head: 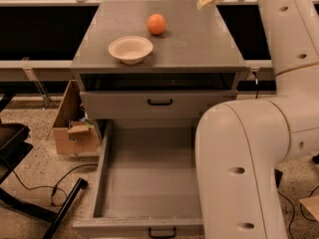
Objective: Pick orange from middle drawer and place on counter
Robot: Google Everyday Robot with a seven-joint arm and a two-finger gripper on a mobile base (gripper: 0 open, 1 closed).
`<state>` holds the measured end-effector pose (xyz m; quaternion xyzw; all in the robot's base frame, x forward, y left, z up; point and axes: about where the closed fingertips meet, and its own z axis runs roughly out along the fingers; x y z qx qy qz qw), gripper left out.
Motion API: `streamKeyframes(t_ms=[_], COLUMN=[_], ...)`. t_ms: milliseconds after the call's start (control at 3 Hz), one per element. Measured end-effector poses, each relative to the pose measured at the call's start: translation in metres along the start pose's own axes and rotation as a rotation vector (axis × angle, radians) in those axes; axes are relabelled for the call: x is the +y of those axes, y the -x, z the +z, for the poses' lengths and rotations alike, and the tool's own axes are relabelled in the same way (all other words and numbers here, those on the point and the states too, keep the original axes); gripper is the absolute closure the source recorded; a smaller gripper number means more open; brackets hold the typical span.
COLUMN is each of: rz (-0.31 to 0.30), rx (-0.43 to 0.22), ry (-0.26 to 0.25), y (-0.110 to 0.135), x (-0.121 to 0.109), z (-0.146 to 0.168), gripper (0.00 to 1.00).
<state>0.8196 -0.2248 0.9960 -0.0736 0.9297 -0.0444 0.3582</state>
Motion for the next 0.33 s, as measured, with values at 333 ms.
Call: streamKeyframes(t_ms=[333], rz=[0.085], rx=[0.051], ry=[-0.052], y=[-0.0171], x=[-0.0261], z=[-0.032], gripper=[0.0])
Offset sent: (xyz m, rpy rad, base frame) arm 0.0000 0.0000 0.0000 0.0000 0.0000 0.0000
